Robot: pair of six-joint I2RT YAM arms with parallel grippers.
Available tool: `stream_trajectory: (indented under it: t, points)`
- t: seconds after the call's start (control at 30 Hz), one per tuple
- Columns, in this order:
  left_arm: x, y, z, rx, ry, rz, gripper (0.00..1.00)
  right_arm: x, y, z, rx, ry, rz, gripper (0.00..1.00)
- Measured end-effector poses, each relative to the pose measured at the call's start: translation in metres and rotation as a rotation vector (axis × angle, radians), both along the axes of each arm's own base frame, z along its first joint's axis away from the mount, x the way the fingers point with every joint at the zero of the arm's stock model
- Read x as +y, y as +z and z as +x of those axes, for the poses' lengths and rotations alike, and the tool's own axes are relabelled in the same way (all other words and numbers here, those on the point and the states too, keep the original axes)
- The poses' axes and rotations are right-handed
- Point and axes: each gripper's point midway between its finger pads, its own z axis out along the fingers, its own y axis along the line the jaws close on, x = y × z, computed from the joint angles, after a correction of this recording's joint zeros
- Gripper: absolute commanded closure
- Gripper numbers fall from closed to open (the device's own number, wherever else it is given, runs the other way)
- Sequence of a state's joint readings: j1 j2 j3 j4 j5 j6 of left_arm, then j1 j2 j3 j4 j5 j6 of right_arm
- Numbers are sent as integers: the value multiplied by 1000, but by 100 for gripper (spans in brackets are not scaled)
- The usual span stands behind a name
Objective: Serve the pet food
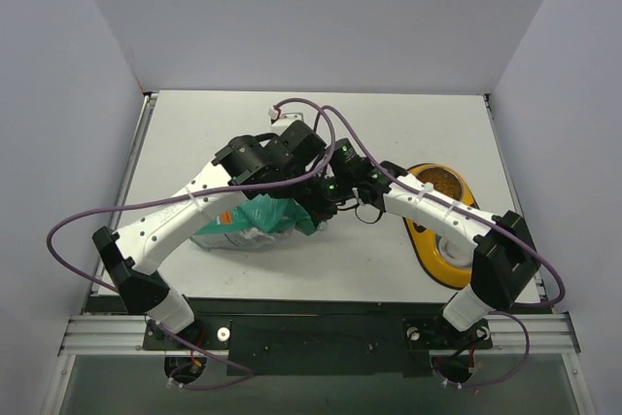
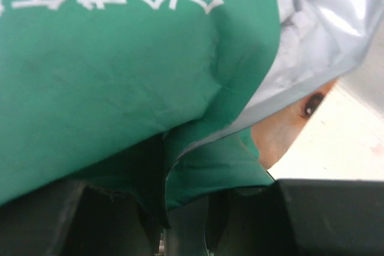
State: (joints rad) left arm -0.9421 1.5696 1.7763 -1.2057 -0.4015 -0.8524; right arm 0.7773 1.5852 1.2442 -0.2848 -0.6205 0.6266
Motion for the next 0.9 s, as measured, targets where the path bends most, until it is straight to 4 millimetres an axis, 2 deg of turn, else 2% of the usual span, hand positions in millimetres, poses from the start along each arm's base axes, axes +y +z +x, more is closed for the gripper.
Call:
stream_trajectory:
  t: [0.17,0.37,0.47,0.57,0.73,0.9]
  points:
    - [7,6,3,-12,2,62,100,23,14,4,41,-24,213,100]
    - [20,17,6,-56,11,112,100,46,35,7,91,-17,353,100]
    - [25,21,6,-74,18,120,100,51,44,7,123,-29,411,100]
    - [28,25,5,-87,20,125,100,49,51,6,151,-50,463,100]
    - [34,38,4,-138,35,109,100,33,67,7,185,-91,531,100]
    - [50,58,3,-204,62,90,100,9,84,2,184,-122,581,100]
